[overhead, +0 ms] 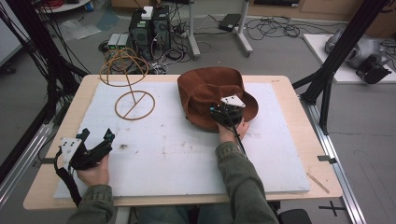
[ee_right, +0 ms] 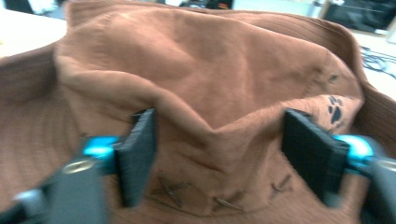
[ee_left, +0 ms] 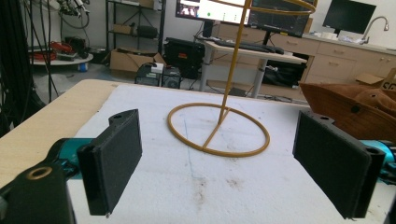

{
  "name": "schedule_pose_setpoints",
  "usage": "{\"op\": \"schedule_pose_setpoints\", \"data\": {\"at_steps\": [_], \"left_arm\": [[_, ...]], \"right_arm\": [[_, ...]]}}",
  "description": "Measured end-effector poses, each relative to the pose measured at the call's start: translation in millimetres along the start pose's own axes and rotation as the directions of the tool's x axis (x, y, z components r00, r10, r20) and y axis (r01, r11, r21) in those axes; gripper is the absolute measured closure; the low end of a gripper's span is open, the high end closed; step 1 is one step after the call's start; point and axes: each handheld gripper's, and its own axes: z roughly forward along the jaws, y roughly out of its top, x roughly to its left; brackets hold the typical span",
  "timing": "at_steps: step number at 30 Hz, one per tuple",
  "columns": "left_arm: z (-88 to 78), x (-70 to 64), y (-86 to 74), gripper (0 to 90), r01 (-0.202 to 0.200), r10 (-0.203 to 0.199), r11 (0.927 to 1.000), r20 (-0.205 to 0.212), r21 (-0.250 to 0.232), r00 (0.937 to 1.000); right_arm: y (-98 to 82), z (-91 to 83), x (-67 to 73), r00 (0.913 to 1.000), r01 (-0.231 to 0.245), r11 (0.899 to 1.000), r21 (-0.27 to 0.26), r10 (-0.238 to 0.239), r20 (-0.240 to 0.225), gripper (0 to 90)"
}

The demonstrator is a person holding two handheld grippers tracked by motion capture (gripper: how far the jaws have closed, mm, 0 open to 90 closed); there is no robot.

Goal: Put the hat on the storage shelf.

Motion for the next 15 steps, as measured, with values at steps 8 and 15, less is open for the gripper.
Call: {"op": "schedule_pose_setpoints", "data": {"at_steps": [8,15], "left_arm": [[0.6,-0.3,-0.7,15.9,0.0,0.0,1.0,0.009,0.006,1.0],[0.9,-0.2,-1.1,15.9,-0.005,0.005,1.0,0.014,0.008,0.9999]], "right_arm": [[-3.6,4.1,-4.6,0.9937,-0.102,0.993,0.064,0.104,-0.042,73.8],[-5.8,7.3,-8.5,0.9927,-0.097,0.992,0.083,0.102,-0.064,87.5]]}}
